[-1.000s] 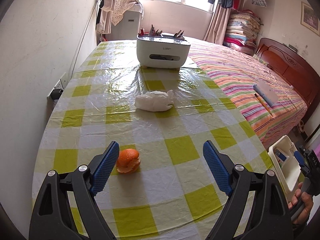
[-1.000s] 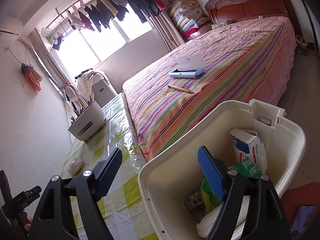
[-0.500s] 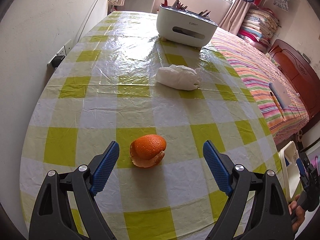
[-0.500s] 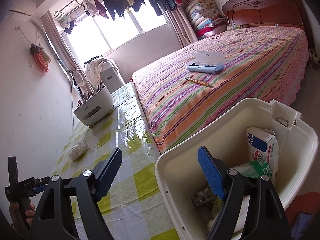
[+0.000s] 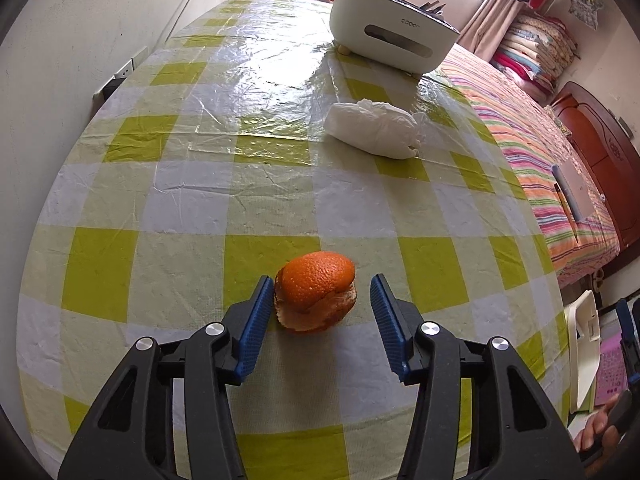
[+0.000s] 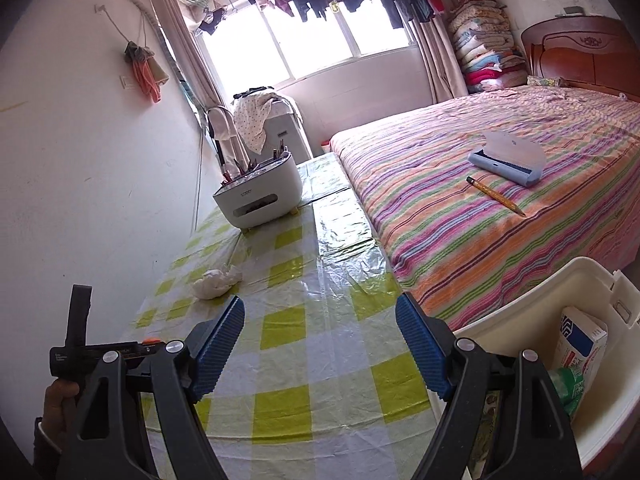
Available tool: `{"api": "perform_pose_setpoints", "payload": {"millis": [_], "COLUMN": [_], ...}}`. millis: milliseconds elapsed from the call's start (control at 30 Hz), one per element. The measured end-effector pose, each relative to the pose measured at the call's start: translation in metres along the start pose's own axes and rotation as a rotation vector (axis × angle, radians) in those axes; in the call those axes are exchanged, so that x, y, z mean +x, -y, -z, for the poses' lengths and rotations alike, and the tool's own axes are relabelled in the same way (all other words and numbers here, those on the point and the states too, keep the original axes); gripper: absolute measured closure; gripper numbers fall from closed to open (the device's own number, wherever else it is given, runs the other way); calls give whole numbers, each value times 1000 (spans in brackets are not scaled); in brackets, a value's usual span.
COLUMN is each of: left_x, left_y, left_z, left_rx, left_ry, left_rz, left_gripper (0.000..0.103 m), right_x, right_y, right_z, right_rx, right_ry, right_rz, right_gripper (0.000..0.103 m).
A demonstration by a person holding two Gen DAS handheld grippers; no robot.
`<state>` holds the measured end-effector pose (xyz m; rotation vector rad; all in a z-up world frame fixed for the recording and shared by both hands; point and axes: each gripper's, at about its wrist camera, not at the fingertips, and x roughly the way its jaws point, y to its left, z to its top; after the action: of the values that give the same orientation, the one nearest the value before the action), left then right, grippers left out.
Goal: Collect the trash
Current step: 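Move the left tool to the orange and grasp it, then grasp the white tissue with right tool while left tool holds the orange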
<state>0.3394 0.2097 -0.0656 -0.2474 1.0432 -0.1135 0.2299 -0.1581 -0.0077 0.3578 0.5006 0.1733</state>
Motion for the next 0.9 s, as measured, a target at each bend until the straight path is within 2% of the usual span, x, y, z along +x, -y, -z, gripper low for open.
{"api": "perform_pose_setpoints", "payload": {"millis": [67, 167, 267, 333, 433, 633, 833, 900], "left_x": [0, -4, -7, -8, -11, -22, -43, -47], "left_y": [-1, -1, -2, -1, 3, -4, -29, -34], "left_z": [-1, -2, -3, -3, -4, -6, -11, -13], "left_rx": [-8, -11, -23, -24, -11, -39, -155, -179], "left_ry": [6, 21, 28, 35, 49, 81, 118, 126], "left_rz": [1, 9, 20, 43, 19, 57, 209, 233], "left_gripper": [65, 76, 85, 99, 99, 99, 100, 100], "right_x": [12, 36, 58, 73, 94, 120, 127, 129], "right_y": [-17, -45, -71, -84, -97, -120, -126, -129], "right_z": [-9, -20, -26, -28, -29, -23, -16, -16], "right_rx": [-34, -81, -145, -165, -180, -216, -194, -191], "right_ry": [-29, -86, -113, -131, -163, -207, -219, -226], "right_rz": [-51, -131, -168, -192, -207, -219, -233, -238], "right_gripper": [27, 27, 27, 27, 27, 27, 27, 27]}}
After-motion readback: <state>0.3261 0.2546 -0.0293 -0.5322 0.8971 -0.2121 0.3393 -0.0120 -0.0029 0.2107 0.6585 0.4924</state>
